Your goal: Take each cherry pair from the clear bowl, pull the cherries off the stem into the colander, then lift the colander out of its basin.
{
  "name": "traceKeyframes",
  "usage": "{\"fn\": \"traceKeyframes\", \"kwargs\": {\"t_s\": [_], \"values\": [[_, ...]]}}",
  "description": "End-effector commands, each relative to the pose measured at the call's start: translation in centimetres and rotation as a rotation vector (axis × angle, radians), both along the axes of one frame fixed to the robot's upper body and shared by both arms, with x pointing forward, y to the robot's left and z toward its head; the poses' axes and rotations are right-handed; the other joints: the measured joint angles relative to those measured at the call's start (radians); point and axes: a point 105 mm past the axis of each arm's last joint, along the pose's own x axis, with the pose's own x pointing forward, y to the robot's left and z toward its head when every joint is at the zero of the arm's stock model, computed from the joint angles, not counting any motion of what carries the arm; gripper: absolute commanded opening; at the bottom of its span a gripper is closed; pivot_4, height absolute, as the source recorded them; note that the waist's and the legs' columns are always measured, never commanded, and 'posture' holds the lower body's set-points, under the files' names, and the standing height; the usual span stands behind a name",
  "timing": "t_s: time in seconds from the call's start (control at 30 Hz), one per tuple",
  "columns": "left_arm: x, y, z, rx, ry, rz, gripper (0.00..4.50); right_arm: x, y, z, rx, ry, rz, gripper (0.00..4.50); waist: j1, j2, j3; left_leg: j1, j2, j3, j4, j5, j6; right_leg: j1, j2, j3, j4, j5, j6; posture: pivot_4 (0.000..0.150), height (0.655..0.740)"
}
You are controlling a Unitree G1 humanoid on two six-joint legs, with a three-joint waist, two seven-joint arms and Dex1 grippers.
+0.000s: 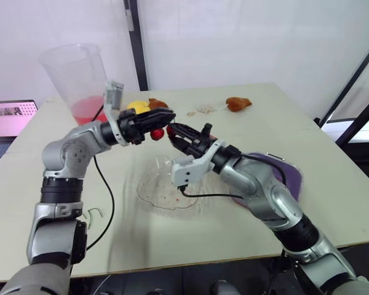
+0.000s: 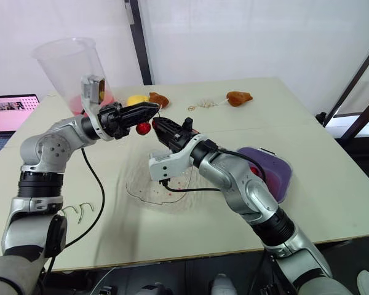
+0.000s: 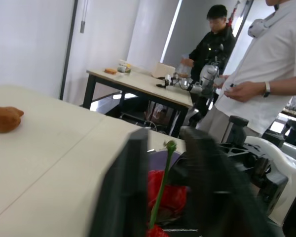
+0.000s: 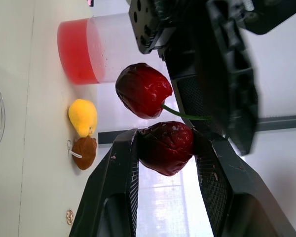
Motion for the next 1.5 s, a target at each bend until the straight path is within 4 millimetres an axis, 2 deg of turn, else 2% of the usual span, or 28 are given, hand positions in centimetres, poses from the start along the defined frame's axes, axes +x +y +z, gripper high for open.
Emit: {"fn": "traceKeyframes", "kwargs": {"t_s": [0.03, 0.33, 0.43, 0.5, 0.57, 0.63, 0.7, 0.83, 0.9, 1.0, 1.07, 1.17, 1.33, 1.5], "values": [[-0.3, -0.1, 1.5, 0.007, -0.060, -0.003, 0.03, -0.9, -0.2, 1.7, 0.037, -0.060, 0.013, 1.65, 0.000, 0.000, 0.000, 0.000, 0.000, 0.000, 0.000, 0.000, 0.000, 0.000, 0.000, 0.000, 0.000, 0.000, 0.000, 0.150, 0.7400], [-0.3, -0.4, 1.7, -0.006, -0.051, -0.011, 0.03, -1.3, -0.3, 0.8, 0.048, 0.037, 0.043, 1.65, -0.001, 0.000, 0.000, 0.000, 0.000, 0.000, 0.000, 0.000, 0.000, 0.000, 0.000, 0.000, 0.000, 0.000, 0.000, 0.150, 0.7400], [-0.2, -0.4, 1.6, -0.004, -0.051, -0.011, 0.00, -1.5, -1.0, 1.4, 0.093, 0.065, 0.042, 2.50, 0.000, 0.000, 0.000, 0.000, 0.000, 0.000, 0.000, 0.000, 0.000, 0.000, 0.000, 0.000, 0.000, 0.000, 0.000, 0.150, 0.7400], [-0.2, -0.4, 1.6, -0.002, -0.055, -0.009, 0.00, -1.5, -2.1, 1.5, 0.132, 0.118, 0.030, 3.50, 0.002, 0.000, 0.000, 0.000, 0.000, 0.000, 0.000, 0.000, 0.000, 0.000, 0.000, 0.000, 0.000, 0.000, 0.000, 0.150, 0.7400], [0.1, -0.2, 1.5, 0.002, -0.066, 0.008, 0.00, -1.7, -3.9, 1.5, 0.252, 0.275, 0.030, 4.44, 0.005, 0.000, 0.000, 0.000, 0.000, -0.001, 0.000, 0.000, 0.000, 0.001, 0.000, 0.000, 0.000, 0.000, 0.000, 0.150, 0.7400], [0.2, -0.1, 1.4, 0.004, -0.072, 0.013, 0.00, -1.4, -5.7, 1.8, 0.378, 0.397, 0.004, 4.44, 0.004, 0.000, 0.000, 0.000, 0.000, -0.001, 0.001, 0.000, 0.000, 0.002, 0.000, 0.000, -0.001, 0.000, 0.000, 0.150, 0.7400], [0.3, -0.2, 1.4, 0.007, -0.077, 0.009, 0.00, -1.0, -6.6, 1.9, 0.429, 0.440, -0.030, 4.44, 0.003, 0.000, 0.000, 0.000, 0.000, -0.001, 0.001, 0.000, 0.000, 0.002, 0.000, 0.000, -0.001, 0.000, 0.000, 0.150, 0.7400], [-1.0, -0.2, 0.7, 0.036, -0.097, -0.050, 0.00, -0.5, -9.5, 4.4, 0.884, 0.641, 0.019, 4.44, -0.001, 0.000, 0.000, 0.000, 0.001, -0.001, 0.000, 0.000, 0.000, 0.001, 0.001, 0.000, 0.000, 0.000, 0.000, 0.150, 0.7400], [-1.5, 0.0, 0.5, 0.036, -0.102, -0.070, 0.00, -0.9, -10.2, 4.6, 1.008, 0.795, 0.071, 4.44, -0.001, 0.000, 0.000, 0.000, 0.001, -0.001, 0.000, 0.000, 0.000, 0.000, 0.000, 0.000, 0.001, 0.000, 0.000, 0.150, 0.7400], [-2.4, 0.3, 0.1, 0.036, -0.097, -0.103, 0.00, -2.2, -10.7, 3.8, 1.081, 0.979, 0.145, 4.44, 0.003, 0.000, 0.000, 0.000, 0.001, -0.001, 0.000, 0.000, 0.000, 0.001, 0.000, 0.000, 0.001, 0.000, 0.000, 0.150, 0.7400], [-3.3, 0.2, -0.1, 0.025, -0.077, -0.138, 0.00, -3.6, -10.4, 2.8, 1.151, 1.147, 0.229, 4.44, 0.004, 0.000, 0.000, 0.000, 0.000, -0.002, 0.000, 0.000, 0.000, 0.001, 0.000, 0.000, 0.001, 0.000, 0.000, 0.150, 0.7400], [-4.3, -0.3, -0.3, 0.012, -0.044, -0.179, 0.00, -4.5, -9.4, 1.1, 1.198, 1.279, 0.269, 4.44, 0.003, 0.001, 0.000, 0.000, 0.000, -0.002, 0.000, 0.000, 0.000, 0.001, 0.000, 0.001, 0.001, 0.000, 0.000, 0.150, 0.7400], [-5.2, -1.1, -0.7, 0.000, -0.015, -0.203, 0.00, -5.1, -6.2, -1.5, 1.167, 1.374, 0.270, 4.44, 0.001, 0.002, -0.001, 0.000, 0.000, -0.001, 0.000, 0.000, 0.000, 0.000, -0.001, 0.001, 0.002, 0.000, 0.000, 0.150, 0.7400], [-5.6, -1.5, -0.8, -0.005, -0.003, -0.198, 0.00, -4.6, -4.8, -2.0, 1.170, 1.365, 0.276, 4.44, 0.001, 0.002, -0.001, 0.000, 0.000, -0.001, 0.000, 0.000, 0.000, -0.001, -0.001, 0.002, 0.002, 0.000, 0.000, 0.150, 0.7400]]}}
